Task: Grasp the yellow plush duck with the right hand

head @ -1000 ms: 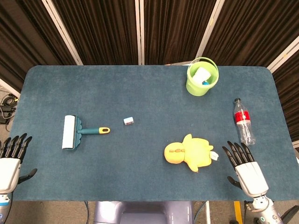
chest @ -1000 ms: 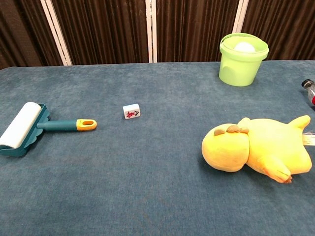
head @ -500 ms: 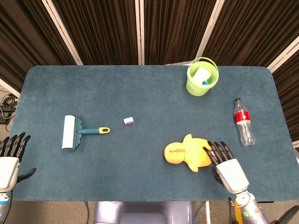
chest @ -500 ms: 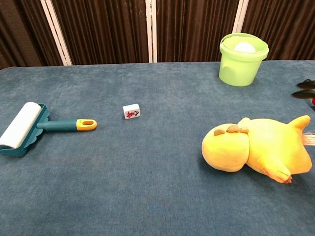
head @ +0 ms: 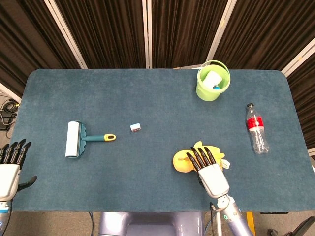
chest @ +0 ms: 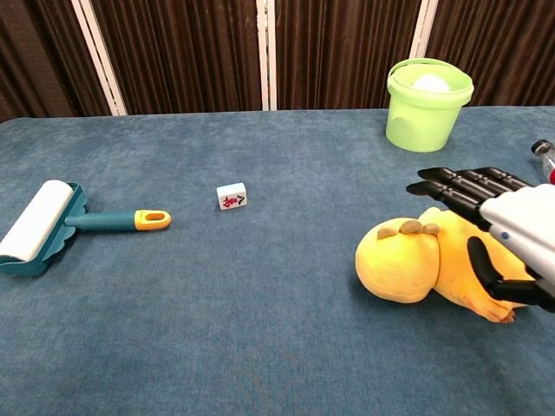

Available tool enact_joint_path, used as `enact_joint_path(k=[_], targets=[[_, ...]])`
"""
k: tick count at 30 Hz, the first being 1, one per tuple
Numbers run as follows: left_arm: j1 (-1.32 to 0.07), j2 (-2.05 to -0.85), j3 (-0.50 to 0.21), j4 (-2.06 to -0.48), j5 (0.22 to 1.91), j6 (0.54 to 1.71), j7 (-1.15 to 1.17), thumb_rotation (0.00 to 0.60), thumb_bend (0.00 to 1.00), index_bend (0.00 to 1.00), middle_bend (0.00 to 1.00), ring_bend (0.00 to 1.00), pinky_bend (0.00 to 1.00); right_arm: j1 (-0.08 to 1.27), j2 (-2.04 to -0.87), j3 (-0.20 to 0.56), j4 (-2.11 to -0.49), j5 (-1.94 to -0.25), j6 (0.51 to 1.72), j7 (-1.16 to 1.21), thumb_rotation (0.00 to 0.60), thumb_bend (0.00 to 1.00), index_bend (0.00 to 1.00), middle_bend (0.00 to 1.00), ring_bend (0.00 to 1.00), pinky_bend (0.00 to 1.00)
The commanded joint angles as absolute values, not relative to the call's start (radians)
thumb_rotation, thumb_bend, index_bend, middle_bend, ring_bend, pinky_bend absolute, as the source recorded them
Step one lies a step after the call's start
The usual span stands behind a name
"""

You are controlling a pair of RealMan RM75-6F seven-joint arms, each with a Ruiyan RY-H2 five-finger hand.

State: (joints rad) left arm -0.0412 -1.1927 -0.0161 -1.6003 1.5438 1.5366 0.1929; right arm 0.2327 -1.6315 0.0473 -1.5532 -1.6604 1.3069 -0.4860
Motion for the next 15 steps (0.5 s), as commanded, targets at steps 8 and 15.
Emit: enact_joint_path(k=[8,15], targets=[[-0.044,-1.194,-0.015,-1.603,1.539,1.529,0.201,0.600,0.12,0.00,0.00,0.00,0.00,0.269,-1.742,0.083,-1.462,-1.575,1.272,-0.525,0.600,1.00,0.00,0.00,0.00,0.00],[-0.047,-1.196,-0.012,-1.603,1.535,1.519,0.210,0.600,0.12,0.00,0.00,0.00,0.00,0.277,-1.777,0.072,-1.425,-1.561,1.273,-0.546,0.600,1.00,0.00,0.00,0.00,0.00]])
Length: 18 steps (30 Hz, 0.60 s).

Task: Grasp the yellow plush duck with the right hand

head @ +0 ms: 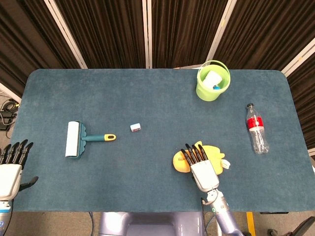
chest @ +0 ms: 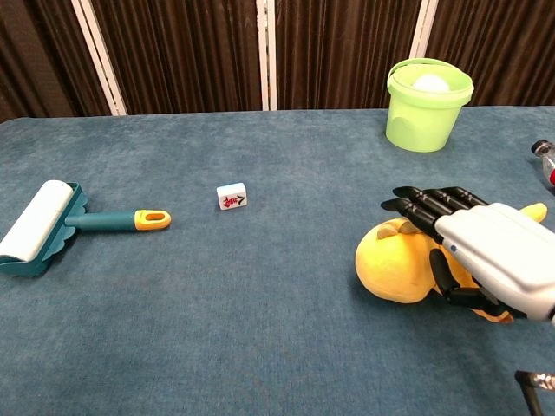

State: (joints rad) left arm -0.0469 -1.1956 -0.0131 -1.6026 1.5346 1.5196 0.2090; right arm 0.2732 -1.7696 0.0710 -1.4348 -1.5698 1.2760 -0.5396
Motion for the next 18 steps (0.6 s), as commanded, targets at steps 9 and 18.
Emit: enact_joint_path(k=[9,18], targets=[[-0.048,-1.195,-0.010,-1.607,1.535,1.517,0.212,0.600,0.12,0.00,0.00,0.00,0.00,0.284,-1.781,0.089,-1.378,-1.507,1.265,-0.554,0.600,1.00,0.00,0.00,0.00,0.00],[-0.045,-1.195,-0.009,-1.611,1.539,1.526,0.216,0.600,0.13,0.00,0.00,0.00,0.00,0.274,-1.746,0.118,-1.368,-1.451,1.286,-0.504,0.600,1.00,0.00,0.00,0.00,0.00]])
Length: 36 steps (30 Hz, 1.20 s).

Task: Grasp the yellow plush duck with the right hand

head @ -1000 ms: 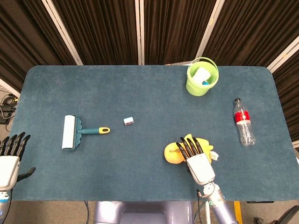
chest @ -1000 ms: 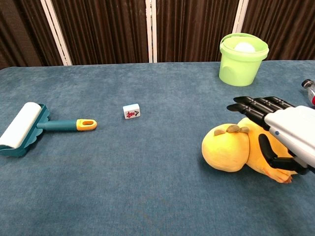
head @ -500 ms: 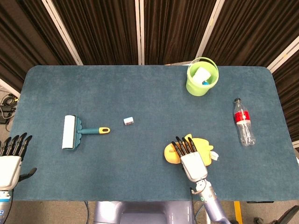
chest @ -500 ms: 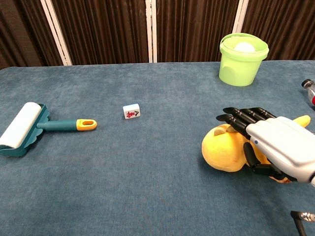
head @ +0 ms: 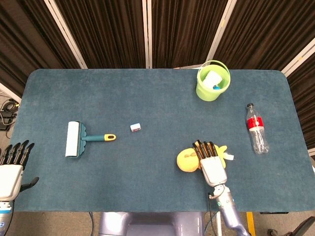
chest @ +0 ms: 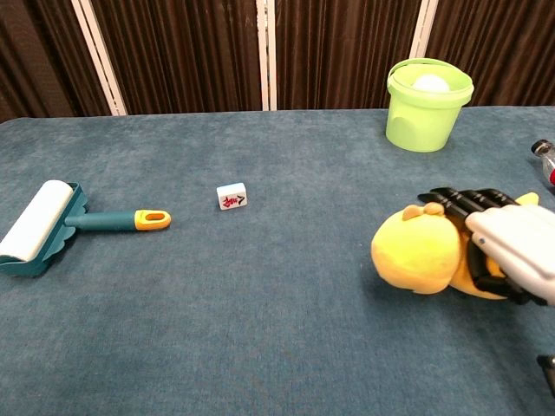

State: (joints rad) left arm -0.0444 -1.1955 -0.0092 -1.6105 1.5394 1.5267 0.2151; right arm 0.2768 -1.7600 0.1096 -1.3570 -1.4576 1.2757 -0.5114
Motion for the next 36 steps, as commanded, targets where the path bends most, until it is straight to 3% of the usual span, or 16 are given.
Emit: enact_joint_path(k=[1,23,36], targets=[[-0.045,-1.196,-0.008,-1.611,1.539,1.524,0.217,0.600,0.13,0.00,0.00,0.00,0.00,0.274,-1.739,0.119,-1.376,-1.450,1.291,-0.502,0.600,1.00,0.00,0.00,0.00,0.00],[-0.049,-1.201,-0.007,-1.610,1.537,1.515,0.232,0.600,0.13,0.00,0.00,0.00,0.00,0.290,-1.738,0.017,-1.449,-1.538,1.301,-0.498,0.600,1.00,0.00,0.00,0.00,0.00],[-0.047,-1.201,-0.005,-1.612,1.540,1.521,0.234,0.600,0.13,0.00,0.00,0.00,0.00,0.294,-1.733,0.020,-1.512,-1.550,1.308,-0.546,0.600,1.00,0.00,0.00,0.00,0.00]])
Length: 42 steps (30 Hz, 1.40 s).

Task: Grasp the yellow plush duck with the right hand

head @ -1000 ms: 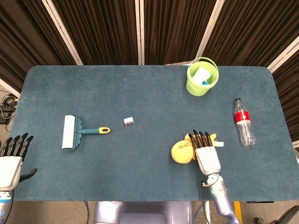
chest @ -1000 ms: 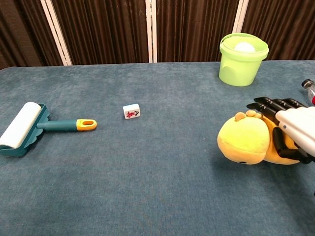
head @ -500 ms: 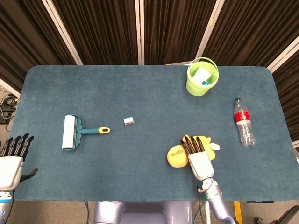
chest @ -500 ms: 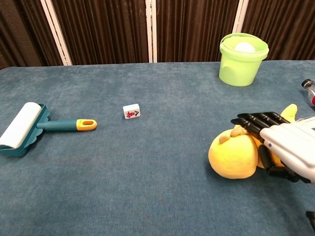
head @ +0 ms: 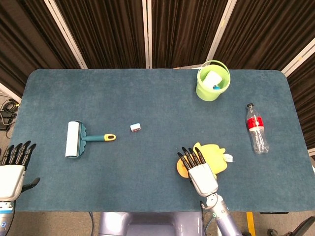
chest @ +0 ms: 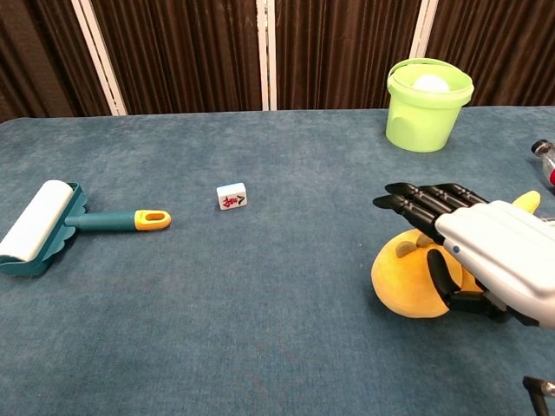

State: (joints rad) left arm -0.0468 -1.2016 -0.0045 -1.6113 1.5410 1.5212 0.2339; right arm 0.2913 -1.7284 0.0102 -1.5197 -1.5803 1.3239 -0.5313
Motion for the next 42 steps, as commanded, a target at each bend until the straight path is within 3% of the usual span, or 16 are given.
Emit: enact_joint_path(k=[1,12,23,33,42], targets=[[-0.047,-1.201,-0.005,-1.612,1.540,1.521,0.234,0.600,0.13,0.00,0.00,0.00,0.00,0.294,-1.735,0.022,-1.507,-1.542,1.303,-0.545,0.600,1.00,0.00,0.00,0.00,0.00],[-0.049,-1.203,-0.006,-1.610,1.537,1.518,0.236,0.600,0.13,0.00,0.00,0.00,0.00,0.298,-1.760,0.074,-1.378,-1.407,1.239,-0.514,0.600,1.00,0.00,0.00,0.00,0.00],[-0.048,-1.203,-0.005,-1.610,1.542,1.523,0.234,0.600,0.13,0.00,0.00,0.00,0.00,0.299,-1.719,0.107,-1.403,-1.393,1.276,-0.496,0.600,0.99,0.00,0.00,0.00,0.00],[-0.048,-1.202,-0.005,-1.612,1.535,1.517,0.240,0.600,0.13,0.00,0.00,0.00,0.00,0.294,-1.727,0.053,-1.427,-1.403,1.258,-0.493,0.600,0.98,0.00,0.00,0.00,0.00],[-0.046,-1.197,-0.009,-1.619,1.527,1.520,0.240,0.600,0.13,0.00,0.00,0.00,0.00,0.276,-1.696,-0.003,-1.551,-1.517,1.337,-0.539,0.600,0.97,0.00,0.00,0.00,0.00]])
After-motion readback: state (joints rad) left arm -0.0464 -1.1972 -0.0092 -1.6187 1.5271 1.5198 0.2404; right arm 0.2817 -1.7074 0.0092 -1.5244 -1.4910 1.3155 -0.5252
